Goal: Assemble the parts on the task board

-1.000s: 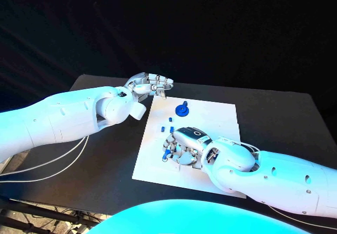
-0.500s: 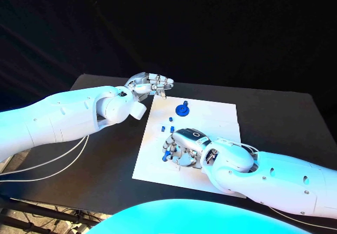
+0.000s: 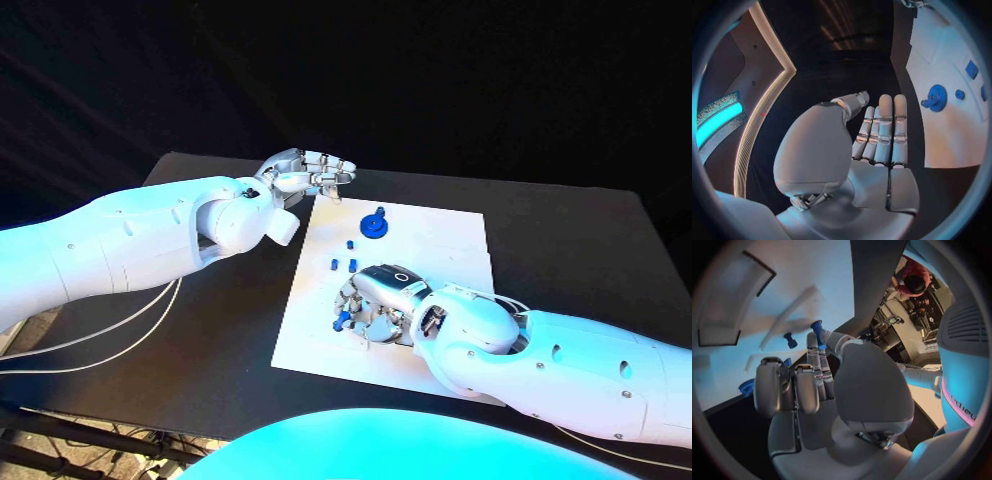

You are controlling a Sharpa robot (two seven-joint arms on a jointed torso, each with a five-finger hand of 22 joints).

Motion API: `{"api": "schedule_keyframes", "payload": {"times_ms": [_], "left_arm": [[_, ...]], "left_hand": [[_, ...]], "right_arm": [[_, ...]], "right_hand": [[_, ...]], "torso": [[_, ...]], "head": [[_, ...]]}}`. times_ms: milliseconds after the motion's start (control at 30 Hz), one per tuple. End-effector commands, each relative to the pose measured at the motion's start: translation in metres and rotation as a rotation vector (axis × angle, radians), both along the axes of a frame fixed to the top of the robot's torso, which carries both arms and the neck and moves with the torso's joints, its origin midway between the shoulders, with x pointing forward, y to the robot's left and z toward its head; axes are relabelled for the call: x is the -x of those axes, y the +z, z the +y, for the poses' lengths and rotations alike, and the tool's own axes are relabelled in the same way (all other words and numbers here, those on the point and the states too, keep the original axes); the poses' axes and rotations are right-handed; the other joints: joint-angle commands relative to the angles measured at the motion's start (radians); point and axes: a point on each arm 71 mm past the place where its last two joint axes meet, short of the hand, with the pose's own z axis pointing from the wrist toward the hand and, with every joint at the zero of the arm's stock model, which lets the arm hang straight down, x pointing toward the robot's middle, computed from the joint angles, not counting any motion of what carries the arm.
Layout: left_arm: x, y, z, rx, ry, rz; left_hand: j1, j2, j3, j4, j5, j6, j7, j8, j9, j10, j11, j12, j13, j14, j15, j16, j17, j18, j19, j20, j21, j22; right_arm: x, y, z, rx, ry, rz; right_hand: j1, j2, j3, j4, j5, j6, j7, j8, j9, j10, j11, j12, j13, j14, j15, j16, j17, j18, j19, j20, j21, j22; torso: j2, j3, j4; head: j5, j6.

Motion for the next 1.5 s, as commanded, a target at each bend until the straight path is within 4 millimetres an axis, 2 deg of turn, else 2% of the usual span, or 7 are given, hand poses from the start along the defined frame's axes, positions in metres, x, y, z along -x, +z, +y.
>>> {"api": "schedule_keyframes", "payload": {"times_ms": [33,400,1100,1167,1233,1367,1500], "left_arm": [[0.001,0.001,-0.003,0.013,-0.017,-0.002],[0.001,0.001,-0.003,0.013,-0.018,-0.002],[0.001,0.001,-0.001,0.011,-0.014,-0.002],[0.001,0.001,-0.001,0.011,-0.014,-0.002],[0.0,0.001,-0.001,0.011,-0.014,-0.003],[0.0,0.001,0.0,0.011,-0.013,-0.003],[0.0,0.001,0.0,0.011,-0.012,-0.003]], "left_hand": [[-0.007,0.001,0.002,-0.006,0.005,-0.009,0.026,-0.003,0.0,-0.006,0.001,0.003,-0.001,-0.003,0.004,-0.005,-0.001,0.014,-0.008,0.003,0.001,0.0],[-0.007,0.001,0.002,-0.006,0.005,-0.009,0.026,-0.003,0.0,-0.006,0.001,0.003,-0.001,-0.003,0.004,-0.005,-0.001,0.014,-0.008,0.003,0.001,0.0],[-0.007,0.001,0.002,-0.006,0.005,-0.009,0.026,-0.003,0.0,-0.006,0.001,0.003,-0.001,-0.003,0.004,-0.005,-0.001,0.014,-0.008,0.003,0.001,0.0],[-0.007,0.001,0.002,-0.006,0.005,-0.009,0.026,-0.003,0.0,-0.006,0.001,0.003,-0.001,-0.003,0.004,-0.005,-0.001,0.014,-0.008,0.003,0.001,0.0],[-0.01,0.001,0.001,-0.006,0.005,-0.01,0.026,-0.003,0.001,-0.008,0.001,0.004,-0.001,-0.003,0.005,-0.005,-0.002,0.014,-0.008,0.003,0.0,0.0],[-0.01,0.001,0.001,-0.006,0.005,-0.01,0.026,-0.003,0.001,-0.008,0.001,0.004,-0.001,-0.003,0.005,-0.005,-0.002,0.014,-0.008,0.003,0.0,0.0],[-0.01,0.001,0.001,-0.006,0.005,-0.01,0.026,-0.003,0.001,-0.008,0.001,0.004,-0.001,-0.003,0.005,-0.005,-0.002,0.014,-0.008,0.003,0.0,0.0]], "right_arm": [[0.001,-0.003,0.001,0.03,0.006,-0.003],[0.005,-0.007,0.007,0.037,0.019,0.012],[0.006,0.001,-0.007,-0.05,-0.034,-0.026],[0.007,0.004,-0.01,-0.066,-0.039,-0.031],[0.008,0.009,-0.015,-0.082,-0.046,-0.039],[0.005,0.017,-0.025,-0.104,-0.067,-0.048],[-0.006,0.03,-0.049,-0.143,-0.126,-0.008]], "right_hand": [[-0.006,0.009,0.005,-0.003,0.004,0.003,0.001,0.008,0.073,0.002,-0.002,-0.006,-0.001,0.044,-0.003,-0.002,-0.002,-0.005,0.057,-0.004,-0.004,0.163],[-0.085,-0.061,-0.015,-0.006,0.061,-0.083,0.023,-0.043,0.058,-0.026,0.015,-0.006,0.0,0.042,0.011,-0.004,-0.009,-0.002,0.052,0.007,-0.024,0.157],[-0.104,-0.088,-0.051,-0.015,0.08,-0.237,0.011,-0.128,0.024,-0.029,0.0,-0.001,0.016,0.042,-0.001,-0.003,-0.007,0.0,0.053,0.0,-0.03,0.156],[-0.1,-0.082,-0.104,-0.012,0.097,-0.291,0.0,-0.136,0.01,-0.028,-0.008,-0.001,0.024,0.042,-0.007,-0.002,-0.005,-0.001,0.054,-0.004,-0.026,0.158],[-0.043,-0.031,-0.262,0.01,0.104,-0.476,-0.047,-0.137,-0.066,-0.03,-0.011,-0.004,0.035,0.044,-0.015,-0.001,-0.002,-0.002,0.056,-0.013,-0.023,0.16],[0.067,-0.004,-0.463,0.138,0.079,-0.501,-0.038,-0.138,-0.088,-0.029,-0.014,-0.003,0.053,0.044,-0.012,-0.002,-0.002,-0.002,0.057,-0.012,-0.026,0.161],[0.076,0.002,-0.483,0.145,0.075,-0.445,-0.02,-0.123,-0.068,-0.032,-0.012,-0.003,0.059,0.044,-0.011,-0.002,-0.002,-0.003,0.058,-0.011,-0.026,0.162]], "torso": [[0.0,-0.0007,-0.0001],[-0.001,-0.0007,0.001],[-0.001,0.0007,-0.0005],[-0.001,0.0004,-0.0007],[-0.001,0.0001,-0.0008],[-0.003,-0.0005,-0.003],[-0.004,-0.0009,-0.0032]], "head": [[0.0,0.0],[-0.002,0.0],[-0.006,0.005],[-0.01,0.01],[-0.016,0.018],[-0.026,0.025],[-0.044,0.034]]}}
